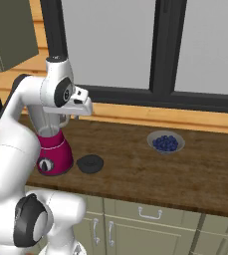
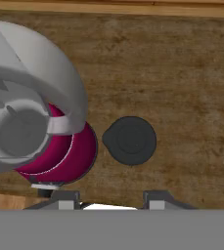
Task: Close the lid blender by securely placing the lid on top.
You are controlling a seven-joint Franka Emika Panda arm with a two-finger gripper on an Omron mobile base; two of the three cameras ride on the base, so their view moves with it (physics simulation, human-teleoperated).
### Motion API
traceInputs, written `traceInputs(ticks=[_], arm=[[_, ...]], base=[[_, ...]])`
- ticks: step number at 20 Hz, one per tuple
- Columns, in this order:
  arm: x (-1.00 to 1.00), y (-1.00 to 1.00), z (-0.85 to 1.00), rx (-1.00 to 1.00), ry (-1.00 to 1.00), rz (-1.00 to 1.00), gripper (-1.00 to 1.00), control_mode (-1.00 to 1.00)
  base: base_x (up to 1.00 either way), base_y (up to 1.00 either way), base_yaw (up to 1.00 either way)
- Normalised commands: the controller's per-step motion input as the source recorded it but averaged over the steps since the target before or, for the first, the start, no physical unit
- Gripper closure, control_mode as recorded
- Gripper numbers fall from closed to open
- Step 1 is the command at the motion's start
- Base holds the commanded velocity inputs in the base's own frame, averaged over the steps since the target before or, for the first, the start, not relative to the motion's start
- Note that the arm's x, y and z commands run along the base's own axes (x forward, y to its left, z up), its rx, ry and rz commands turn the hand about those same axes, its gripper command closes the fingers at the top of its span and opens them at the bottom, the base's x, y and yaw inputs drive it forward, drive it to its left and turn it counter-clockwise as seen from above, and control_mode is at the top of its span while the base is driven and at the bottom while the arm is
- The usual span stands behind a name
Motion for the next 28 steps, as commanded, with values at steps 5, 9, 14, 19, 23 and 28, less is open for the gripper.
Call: traceInputs(ticks=[5,9,14,19,23,28], arm=[[-0.13,0.00,-0.04,0.00,-0.06,0.00,-1.00,-1.00],[-0.42,-0.27,-0.25,0.00,-0.13,0.07,-1.00,-1.00],[-0.36,-0.23,-0.31,0.00,-0.06,0.10,-1.00,-1.00],[-0.24,-0.15,-0.29,0.00,-0.02,0.08,-1.00,-1.00],[-0.12,-0.07,-0.31,0.00,-0.01,0.12,-1.00,-1.00],[-0.06,0.00,-0.29,0.00,0.00,0.10,-1.00,-1.00]], base=[[0.00,0.00,0.00],[0.00,0.00,0.00],[0.00,0.00,0.00],[0.00,0.00,0.00],[0.00,0.00,0.00],[0.00,0.00,0.00]])
